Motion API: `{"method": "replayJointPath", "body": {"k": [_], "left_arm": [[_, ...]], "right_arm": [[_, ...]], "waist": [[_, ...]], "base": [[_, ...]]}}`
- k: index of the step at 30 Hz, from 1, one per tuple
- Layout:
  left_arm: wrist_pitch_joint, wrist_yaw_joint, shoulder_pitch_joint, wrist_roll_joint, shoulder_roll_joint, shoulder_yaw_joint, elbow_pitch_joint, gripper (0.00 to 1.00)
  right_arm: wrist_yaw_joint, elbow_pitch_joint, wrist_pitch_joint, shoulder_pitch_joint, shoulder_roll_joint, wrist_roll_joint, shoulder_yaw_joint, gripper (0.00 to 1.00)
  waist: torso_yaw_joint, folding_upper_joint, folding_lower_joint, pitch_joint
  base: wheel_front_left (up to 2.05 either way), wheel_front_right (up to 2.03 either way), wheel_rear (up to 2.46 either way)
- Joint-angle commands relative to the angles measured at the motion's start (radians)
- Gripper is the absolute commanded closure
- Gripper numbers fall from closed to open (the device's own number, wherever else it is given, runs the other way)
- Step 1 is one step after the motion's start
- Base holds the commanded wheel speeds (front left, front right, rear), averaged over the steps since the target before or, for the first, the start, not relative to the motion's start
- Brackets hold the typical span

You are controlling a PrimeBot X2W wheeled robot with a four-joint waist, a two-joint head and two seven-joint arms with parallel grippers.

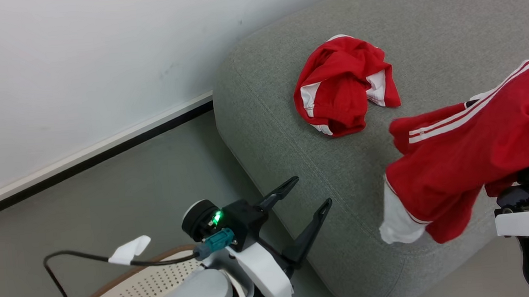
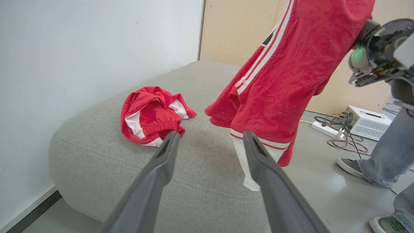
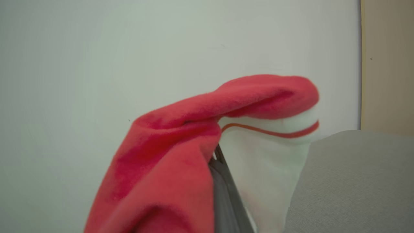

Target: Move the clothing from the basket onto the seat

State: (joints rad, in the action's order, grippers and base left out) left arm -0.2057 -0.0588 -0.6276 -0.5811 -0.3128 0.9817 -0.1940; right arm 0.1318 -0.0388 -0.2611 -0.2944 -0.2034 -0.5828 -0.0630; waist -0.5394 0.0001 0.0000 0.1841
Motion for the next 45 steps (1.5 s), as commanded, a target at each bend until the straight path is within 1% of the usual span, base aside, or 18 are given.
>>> {"method": "replayJointPath", "body": {"k": [1,7,14,18,24,26,29,35,39,40,41,43,45], "left_arm": [[-0.006,0.003,-0.008,0.009,-0.008,0.001,0.001,0.00],[0.002,-0.011,-0.026,0.028,-0.044,-0.006,0.027,0.00],[0.034,-0.005,-0.078,0.055,-0.075,-0.002,0.067,0.00],[0.052,0.003,-0.117,0.065,-0.085,-0.006,0.092,0.00],[0.068,0.010,-0.179,0.087,-0.101,-0.013,0.116,0.00],[0.063,0.013,-0.195,0.091,-0.097,-0.018,0.120,0.00],[0.049,0.014,-0.209,0.092,-0.091,-0.023,0.113,0.00],[0.014,0.018,-0.219,0.080,-0.068,-0.028,0.083,0.00],[-0.009,0.015,-0.214,0.066,-0.053,-0.040,0.059,0.00],[-0.016,0.015,-0.212,0.066,-0.049,-0.042,0.053,0.00],[-0.016,0.015,-0.212,0.066,-0.049,-0.042,0.053,0.00],[-0.028,0.016,-0.204,0.060,-0.040,-0.047,0.043,0.00],[-0.036,0.019,-0.196,0.057,-0.031,-0.048,0.032,0.00]], "right_arm": [[-0.002,0.004,-0.002,-0.001,0.000,0.010,0.000,1.00],[-0.002,-0.022,-0.002,-0.074,0.004,0.004,-0.023,1.00],[-0.002,-0.076,0.000,-0.218,-0.034,0.010,0.003,1.00],[-0.002,-0.107,0.014,-0.317,-0.061,-0.004,0.066,1.00],[-0.002,-0.153,0.073,-0.453,-0.131,0.016,0.191,1.00],[-0.002,-0.183,0.096,-0.486,-0.163,0.030,0.238,1.00],[-0.002,-0.244,0.137,-0.530,-0.205,0.058,0.280,1.00],[-0.002,-0.421,0.241,-0.577,-0.310,0.117,0.303,1.00],[-0.002,-0.543,0.333,-0.607,-0.362,0.143,0.301,1.00],[-0.002,-0.571,0.358,-0.615,-0.374,0.147,0.295,0.98],[-0.002,-0.571,0.358,-0.615,-0.374,0.147,0.295,0.98],[-0.002,-0.627,0.425,-0.625,-0.389,0.158,0.272,0.83],[-0.002,-0.676,0.524,-0.627,-0.397,0.143,0.237,0.64]], "waist": [[0.001,-0.0001,0.0000,0.013],[0.009,-0.0001,0.0000,0.079],[0.081,-0.0001,0.0000,0.195],[0.132,-0.0001,0.0000,0.276],[0.228,-0.0001,0.0000,0.398],[0.263,-0.0001,0.0000,0.427],[0.309,-0.0001,0.0000,0.456],[0.390,-0.0001,0.0000,0.481],[0.426,-0.0001,0.0000,0.484],[0.433,-0.0001,0.0000,0.482],[0.433,-0.0001,0.0000,0.482],[0.444,-0.0001,0.0000,0.476],[0.452,-0.0001,0.0000,0.466]], "base": [[0.00,0.00,0.00],[0.00,0.00,0.00],[0.00,0.00,0.00],[0.00,0.00,0.00],[0.00,0.00,0.00],[0.00,0.00,0.00],[0.00,0.00,0.00],[0.00,0.00,0.00],[0.00,0.00,0.00],[0.00,0.00,0.00],[0.00,0.00,0.00],[0.00,0.00,0.00],[0.00,0.00,0.00]]}}
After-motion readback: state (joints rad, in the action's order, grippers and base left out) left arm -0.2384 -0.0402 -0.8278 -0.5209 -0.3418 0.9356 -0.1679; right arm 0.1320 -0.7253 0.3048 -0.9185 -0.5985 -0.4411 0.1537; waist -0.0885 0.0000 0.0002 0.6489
